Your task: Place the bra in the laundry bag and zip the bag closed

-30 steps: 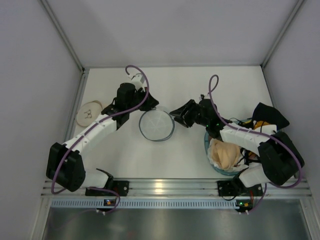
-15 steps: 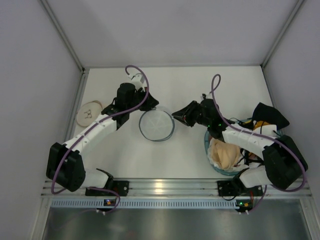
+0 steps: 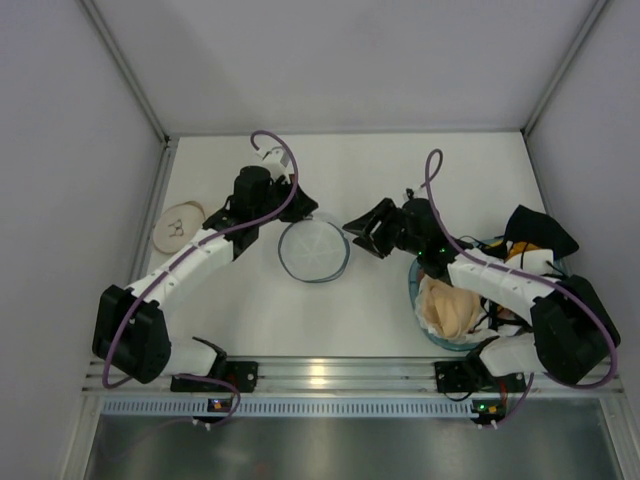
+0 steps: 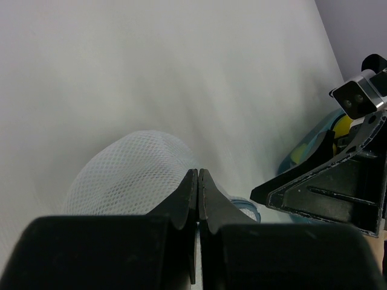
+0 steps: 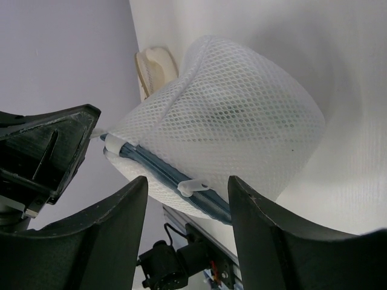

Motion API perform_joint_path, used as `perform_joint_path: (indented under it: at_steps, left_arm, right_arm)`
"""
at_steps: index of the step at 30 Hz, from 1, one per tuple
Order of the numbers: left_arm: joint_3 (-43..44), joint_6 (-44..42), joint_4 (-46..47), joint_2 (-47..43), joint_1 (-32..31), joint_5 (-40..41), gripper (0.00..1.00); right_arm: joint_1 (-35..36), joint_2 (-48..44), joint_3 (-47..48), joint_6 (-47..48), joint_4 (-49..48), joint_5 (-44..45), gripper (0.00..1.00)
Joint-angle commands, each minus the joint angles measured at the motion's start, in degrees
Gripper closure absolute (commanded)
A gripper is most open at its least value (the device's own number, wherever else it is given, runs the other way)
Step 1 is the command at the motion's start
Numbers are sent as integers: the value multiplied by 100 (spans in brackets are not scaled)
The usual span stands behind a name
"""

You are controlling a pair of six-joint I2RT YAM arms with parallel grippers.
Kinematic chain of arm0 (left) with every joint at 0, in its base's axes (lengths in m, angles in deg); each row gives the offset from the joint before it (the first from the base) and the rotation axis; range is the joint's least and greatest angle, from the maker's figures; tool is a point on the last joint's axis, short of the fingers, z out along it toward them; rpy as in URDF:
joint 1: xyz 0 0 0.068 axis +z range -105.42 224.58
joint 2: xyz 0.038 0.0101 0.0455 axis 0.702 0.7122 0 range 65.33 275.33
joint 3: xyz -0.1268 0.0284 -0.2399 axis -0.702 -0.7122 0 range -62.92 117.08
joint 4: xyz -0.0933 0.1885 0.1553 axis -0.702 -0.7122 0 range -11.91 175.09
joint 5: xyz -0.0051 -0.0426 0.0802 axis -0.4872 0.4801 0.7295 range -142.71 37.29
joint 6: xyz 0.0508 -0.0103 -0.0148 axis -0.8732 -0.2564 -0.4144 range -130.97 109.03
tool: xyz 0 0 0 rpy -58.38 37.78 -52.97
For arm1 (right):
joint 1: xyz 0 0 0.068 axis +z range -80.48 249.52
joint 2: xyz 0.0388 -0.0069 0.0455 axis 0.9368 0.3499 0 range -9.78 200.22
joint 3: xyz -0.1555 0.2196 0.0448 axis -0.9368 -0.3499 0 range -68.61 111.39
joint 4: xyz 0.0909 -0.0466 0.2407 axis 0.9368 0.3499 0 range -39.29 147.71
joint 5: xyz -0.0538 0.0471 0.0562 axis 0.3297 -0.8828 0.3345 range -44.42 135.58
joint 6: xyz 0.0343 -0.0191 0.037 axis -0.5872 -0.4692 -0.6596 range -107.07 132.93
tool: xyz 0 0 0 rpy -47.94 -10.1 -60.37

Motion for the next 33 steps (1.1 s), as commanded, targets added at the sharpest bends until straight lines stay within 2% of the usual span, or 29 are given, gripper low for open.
perform_joint_path:
  at_steps: [1, 10, 19, 24, 33]
  left_arm:
    - [-10, 5, 481, -99, -26, -79, 100]
    - [-10, 31, 490, -90, -35, -44, 100]
    - [-37, 23, 490, -107, -35, -35, 100]
    - [-37, 31, 507, -90, -44, -52, 100]
    - [-37, 58, 525, -63, -44, -26, 100]
  right_arm:
    - [81, 173, 14, -120, -397, -136, 43]
    - [107, 191, 111, -226, -582, -260, 48]
    - [107, 156, 102, -288, -740, -242, 64]
    - [107, 138, 102, -271, -758, -242, 80]
    - [116, 94, 155, -139, -652, -233, 96]
